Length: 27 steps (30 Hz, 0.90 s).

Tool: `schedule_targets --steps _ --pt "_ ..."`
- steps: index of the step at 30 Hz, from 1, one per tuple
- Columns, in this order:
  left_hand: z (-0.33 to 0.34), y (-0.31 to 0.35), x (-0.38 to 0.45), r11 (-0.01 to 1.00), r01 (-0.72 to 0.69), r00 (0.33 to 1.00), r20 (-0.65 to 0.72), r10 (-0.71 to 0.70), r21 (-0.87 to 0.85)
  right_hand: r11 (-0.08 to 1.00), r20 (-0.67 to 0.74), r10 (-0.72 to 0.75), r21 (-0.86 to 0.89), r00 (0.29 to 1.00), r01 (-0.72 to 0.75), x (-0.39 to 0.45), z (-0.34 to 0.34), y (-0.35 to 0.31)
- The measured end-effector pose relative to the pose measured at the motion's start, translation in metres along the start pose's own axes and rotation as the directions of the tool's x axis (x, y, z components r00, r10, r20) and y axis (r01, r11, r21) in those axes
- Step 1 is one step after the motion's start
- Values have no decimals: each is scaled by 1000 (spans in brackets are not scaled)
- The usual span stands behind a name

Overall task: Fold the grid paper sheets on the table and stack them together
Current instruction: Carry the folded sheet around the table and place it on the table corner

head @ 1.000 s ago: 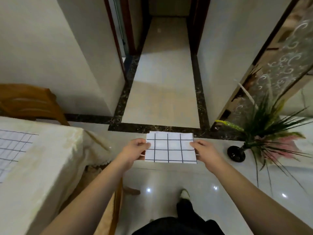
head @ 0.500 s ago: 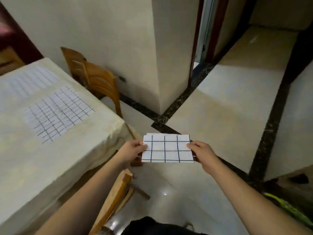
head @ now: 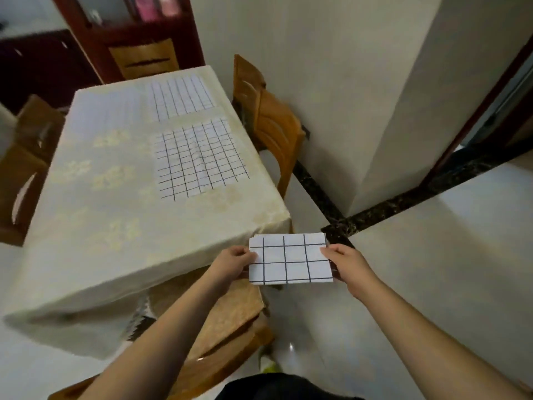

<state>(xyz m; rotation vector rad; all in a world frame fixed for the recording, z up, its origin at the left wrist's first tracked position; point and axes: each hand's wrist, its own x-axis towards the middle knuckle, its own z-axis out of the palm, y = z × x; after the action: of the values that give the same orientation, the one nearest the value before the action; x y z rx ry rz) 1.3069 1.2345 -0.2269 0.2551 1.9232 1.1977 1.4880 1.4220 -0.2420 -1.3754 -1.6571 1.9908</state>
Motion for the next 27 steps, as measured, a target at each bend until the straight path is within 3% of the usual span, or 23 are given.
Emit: schedule_targets --steps 3,13,20,27 --pt "-17 4 22 999 8 1000 -23 -8 -38 999 30 10 -36 1000 -9 31 19 -14" --pt "-51 3 84 995 66 990 -132 -56 72 988 61 39 -152 997 -29 110 70 -34" --pt "-51 -8 134 984 171 960 -232 -157 44 971 149 123 -220 981 -88 178 87 -35" --pt "-52 -6 183 971 219 927 -329 -177 94 921 183 90 -390 979 -11 236 100 -48"
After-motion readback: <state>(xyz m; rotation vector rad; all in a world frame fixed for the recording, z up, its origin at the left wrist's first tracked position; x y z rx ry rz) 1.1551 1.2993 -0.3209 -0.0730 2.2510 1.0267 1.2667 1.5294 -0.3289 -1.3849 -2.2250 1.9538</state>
